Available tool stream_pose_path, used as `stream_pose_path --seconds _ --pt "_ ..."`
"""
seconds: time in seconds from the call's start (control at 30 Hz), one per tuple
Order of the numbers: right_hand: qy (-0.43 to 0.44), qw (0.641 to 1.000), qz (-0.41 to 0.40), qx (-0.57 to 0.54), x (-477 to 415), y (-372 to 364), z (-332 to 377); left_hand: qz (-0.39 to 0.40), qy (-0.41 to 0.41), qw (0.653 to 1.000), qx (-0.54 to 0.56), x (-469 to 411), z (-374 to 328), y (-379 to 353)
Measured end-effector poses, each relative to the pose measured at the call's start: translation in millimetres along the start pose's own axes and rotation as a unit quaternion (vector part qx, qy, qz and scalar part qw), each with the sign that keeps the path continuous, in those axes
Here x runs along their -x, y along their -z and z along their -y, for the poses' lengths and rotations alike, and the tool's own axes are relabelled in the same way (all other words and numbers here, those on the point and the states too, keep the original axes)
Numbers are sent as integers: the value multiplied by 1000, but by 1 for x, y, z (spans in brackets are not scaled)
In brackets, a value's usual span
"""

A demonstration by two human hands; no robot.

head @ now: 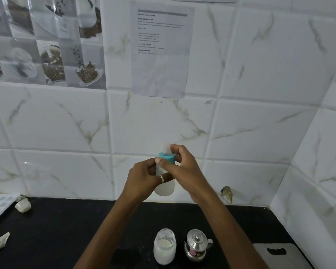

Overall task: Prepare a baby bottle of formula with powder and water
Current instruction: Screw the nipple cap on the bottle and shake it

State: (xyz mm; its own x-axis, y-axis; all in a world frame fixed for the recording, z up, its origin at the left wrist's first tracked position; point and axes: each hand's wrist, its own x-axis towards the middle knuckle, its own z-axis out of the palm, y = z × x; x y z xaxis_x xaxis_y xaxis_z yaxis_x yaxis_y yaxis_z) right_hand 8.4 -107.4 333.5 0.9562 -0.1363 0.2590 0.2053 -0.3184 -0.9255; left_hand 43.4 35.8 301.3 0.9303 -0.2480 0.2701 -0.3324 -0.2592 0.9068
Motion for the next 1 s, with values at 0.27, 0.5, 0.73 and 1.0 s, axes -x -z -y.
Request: stream_pose_path --seconds 0.27,0.5,0.73,1.0 --pt "-1 981 191 -24 -26 46 8 43 0 999 31 0 -8 8" --pt "5 996 67 -63 -10 29 7 14 -3 1000 11 1 -9 4" --pt "6 998 -59 -35 4 -3 -1 26 -2 1000 3 1 -6 5" --pt "28 973 222 -54 -20 42 10 110 7 992 64 4 -19 21"
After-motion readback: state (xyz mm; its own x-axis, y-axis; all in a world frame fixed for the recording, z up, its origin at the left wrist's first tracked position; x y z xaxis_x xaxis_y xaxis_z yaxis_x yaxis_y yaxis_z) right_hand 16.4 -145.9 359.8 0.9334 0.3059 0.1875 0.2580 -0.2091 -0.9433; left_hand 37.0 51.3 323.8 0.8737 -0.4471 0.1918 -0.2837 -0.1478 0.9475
